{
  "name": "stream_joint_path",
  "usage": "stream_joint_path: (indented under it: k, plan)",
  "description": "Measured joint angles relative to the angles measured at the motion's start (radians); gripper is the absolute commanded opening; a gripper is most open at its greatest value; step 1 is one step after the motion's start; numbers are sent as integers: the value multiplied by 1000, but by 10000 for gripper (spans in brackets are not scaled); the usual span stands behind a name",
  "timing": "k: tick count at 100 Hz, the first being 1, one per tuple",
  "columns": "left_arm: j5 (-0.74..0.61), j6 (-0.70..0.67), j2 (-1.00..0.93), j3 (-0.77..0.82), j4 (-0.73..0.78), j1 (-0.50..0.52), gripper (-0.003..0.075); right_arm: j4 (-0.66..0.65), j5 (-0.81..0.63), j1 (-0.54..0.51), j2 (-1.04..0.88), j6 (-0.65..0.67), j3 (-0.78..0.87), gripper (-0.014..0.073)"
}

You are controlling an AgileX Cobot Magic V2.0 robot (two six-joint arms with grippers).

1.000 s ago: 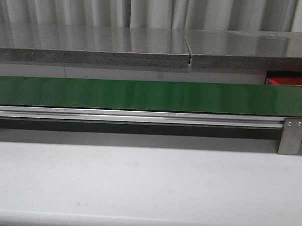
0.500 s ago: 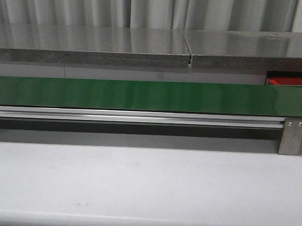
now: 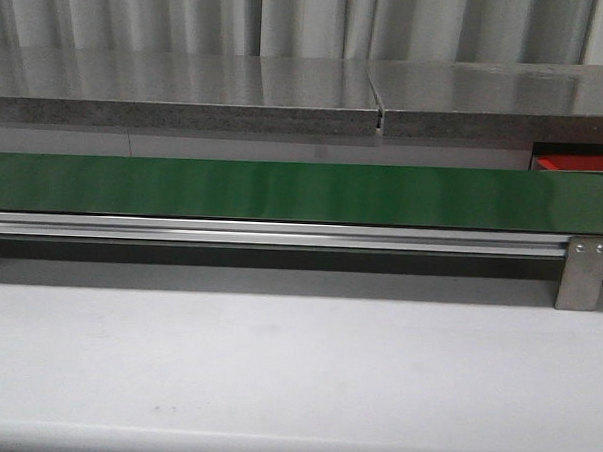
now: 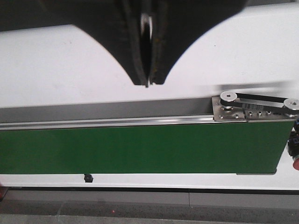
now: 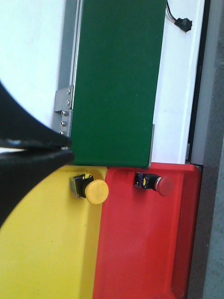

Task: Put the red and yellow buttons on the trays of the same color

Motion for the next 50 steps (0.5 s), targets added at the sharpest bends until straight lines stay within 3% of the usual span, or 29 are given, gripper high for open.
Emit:
stream_joint_path:
  k: [23, 50]
  plan:
    - [0, 0, 0, 0, 0, 0, -20, 8, -2, 85, -126, -2, 79, -118]
    - [0, 0, 0, 0, -5, 0, -20, 35, 6, 102, -267, -2, 176, -118]
